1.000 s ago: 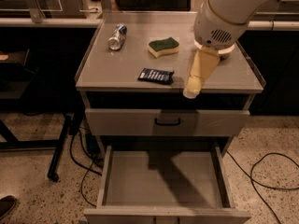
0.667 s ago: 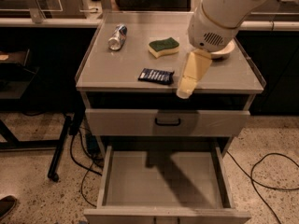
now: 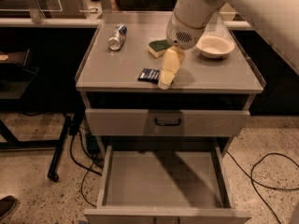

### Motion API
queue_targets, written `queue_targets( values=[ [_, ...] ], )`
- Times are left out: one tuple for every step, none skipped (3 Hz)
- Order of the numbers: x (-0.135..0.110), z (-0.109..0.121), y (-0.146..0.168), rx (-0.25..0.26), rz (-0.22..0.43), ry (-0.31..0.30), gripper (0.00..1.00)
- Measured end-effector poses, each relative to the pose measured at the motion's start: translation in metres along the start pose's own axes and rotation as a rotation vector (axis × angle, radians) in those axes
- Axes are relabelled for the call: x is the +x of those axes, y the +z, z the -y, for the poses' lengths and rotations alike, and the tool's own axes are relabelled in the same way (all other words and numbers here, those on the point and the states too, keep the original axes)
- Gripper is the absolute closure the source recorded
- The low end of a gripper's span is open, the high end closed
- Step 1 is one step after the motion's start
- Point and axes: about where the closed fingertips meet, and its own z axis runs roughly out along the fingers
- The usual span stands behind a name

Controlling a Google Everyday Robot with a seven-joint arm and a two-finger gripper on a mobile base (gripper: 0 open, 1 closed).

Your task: Place rxbar blueberry into middle drawer

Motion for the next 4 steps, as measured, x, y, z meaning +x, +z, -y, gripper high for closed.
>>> queue_targets(
  values=[
    [-0.001, 0.001, 0.001, -0.001, 0.002, 0.0, 0.0],
    [-0.017, 0.017, 0.025, -0.051, 0.051, 0.009, 0.0],
    [-0.017, 0.017, 0.025, -0.05, 0.052, 0.01, 0.19],
    [-0.017, 0.017, 0.025, -0.05, 0.052, 0.01, 0.12]
  ],
)
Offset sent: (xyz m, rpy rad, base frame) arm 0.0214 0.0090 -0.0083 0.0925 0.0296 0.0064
